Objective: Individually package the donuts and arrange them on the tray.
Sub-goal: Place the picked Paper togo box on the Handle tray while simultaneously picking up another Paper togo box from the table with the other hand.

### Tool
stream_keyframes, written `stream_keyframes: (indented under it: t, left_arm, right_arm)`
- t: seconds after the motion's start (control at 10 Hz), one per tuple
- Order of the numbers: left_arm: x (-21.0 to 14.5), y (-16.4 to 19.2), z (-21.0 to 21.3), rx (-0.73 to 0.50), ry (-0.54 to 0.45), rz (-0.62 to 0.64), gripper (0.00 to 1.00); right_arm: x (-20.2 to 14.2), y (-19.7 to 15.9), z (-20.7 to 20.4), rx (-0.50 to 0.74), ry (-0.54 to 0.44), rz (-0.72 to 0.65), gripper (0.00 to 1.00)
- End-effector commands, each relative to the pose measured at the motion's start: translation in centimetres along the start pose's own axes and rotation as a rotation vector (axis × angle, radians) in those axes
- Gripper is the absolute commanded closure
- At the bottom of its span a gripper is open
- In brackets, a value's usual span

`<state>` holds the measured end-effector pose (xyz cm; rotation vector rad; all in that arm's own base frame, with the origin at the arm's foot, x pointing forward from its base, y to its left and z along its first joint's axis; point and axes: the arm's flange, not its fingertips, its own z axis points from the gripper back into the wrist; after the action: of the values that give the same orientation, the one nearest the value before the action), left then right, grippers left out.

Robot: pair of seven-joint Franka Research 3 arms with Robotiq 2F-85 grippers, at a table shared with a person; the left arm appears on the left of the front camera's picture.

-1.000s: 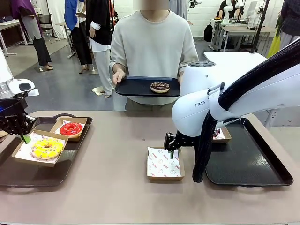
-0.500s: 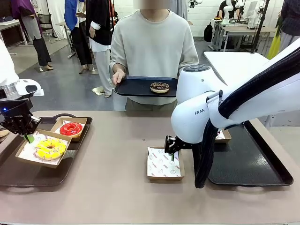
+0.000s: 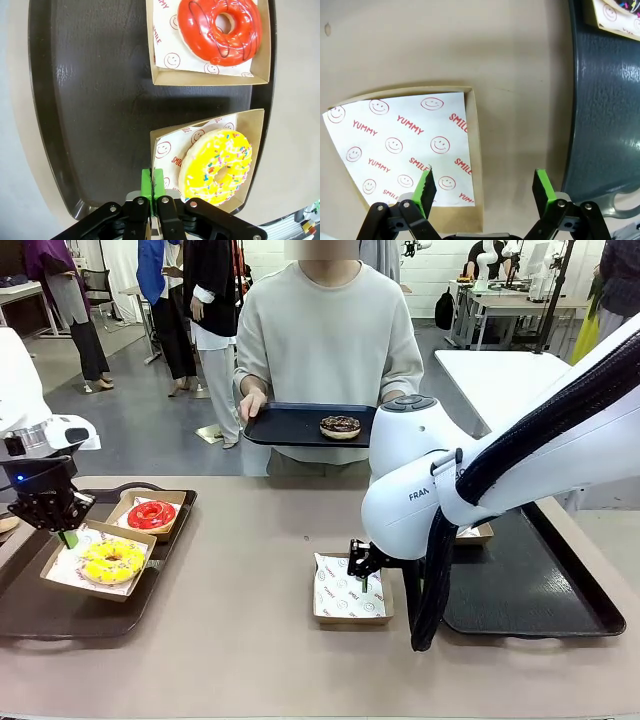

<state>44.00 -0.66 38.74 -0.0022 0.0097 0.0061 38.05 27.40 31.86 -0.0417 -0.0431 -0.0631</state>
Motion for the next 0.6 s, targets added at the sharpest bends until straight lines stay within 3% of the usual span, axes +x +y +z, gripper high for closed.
stream_keyframes:
  t: [0.0, 0.5]
  left_arm:
    - [0.8, 0.0, -0.6, 0.031, -0.004, 0.026, 0.99]
    - [1.5, 0.1, -1.7, 0.030, 0.018, 0.033, 0.99]
  right_arm:
    - [0.5, 0.7, -0.4, 0.024, -0.027, -0.016, 0.00]
    - [0.9, 0.7, -0.9, 0.047, -0.010, -0.016, 0.00]
